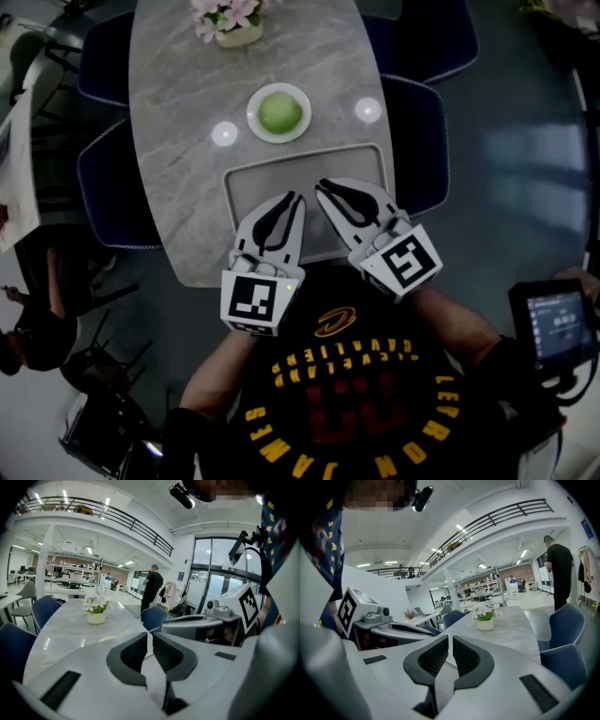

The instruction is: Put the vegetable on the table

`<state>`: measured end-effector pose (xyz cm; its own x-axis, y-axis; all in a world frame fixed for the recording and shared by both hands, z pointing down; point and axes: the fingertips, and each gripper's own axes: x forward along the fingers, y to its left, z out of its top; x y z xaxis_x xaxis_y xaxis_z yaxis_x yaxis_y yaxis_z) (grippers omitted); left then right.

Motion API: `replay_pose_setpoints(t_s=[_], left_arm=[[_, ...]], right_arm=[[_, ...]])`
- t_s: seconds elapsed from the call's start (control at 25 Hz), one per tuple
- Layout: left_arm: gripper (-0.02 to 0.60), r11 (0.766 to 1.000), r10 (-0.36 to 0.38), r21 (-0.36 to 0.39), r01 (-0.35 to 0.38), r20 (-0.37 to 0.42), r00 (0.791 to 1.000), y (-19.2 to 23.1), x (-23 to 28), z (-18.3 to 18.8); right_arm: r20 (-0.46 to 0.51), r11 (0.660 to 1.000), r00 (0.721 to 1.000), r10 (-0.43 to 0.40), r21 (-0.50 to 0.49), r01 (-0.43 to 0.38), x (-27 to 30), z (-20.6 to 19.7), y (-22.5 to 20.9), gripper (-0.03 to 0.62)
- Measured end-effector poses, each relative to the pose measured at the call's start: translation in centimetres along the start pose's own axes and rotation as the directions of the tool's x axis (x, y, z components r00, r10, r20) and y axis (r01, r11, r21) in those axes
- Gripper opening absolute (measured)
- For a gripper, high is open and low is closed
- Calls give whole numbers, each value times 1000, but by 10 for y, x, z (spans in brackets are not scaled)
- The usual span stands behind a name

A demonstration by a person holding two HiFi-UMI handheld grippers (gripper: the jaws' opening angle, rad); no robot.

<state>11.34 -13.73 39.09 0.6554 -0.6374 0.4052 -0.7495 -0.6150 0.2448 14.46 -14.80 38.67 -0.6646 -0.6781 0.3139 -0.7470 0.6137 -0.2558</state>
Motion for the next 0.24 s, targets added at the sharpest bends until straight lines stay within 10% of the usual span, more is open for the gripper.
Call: replay_pose_setpoints(t_s=[0.24], left_arm=[[38, 1000, -15, -6, 15, -8, 1000, -9, 0, -4]], right_arm=[[-15, 1000, 1000, -7, 3, 7, -8, -3, 1, 37]])
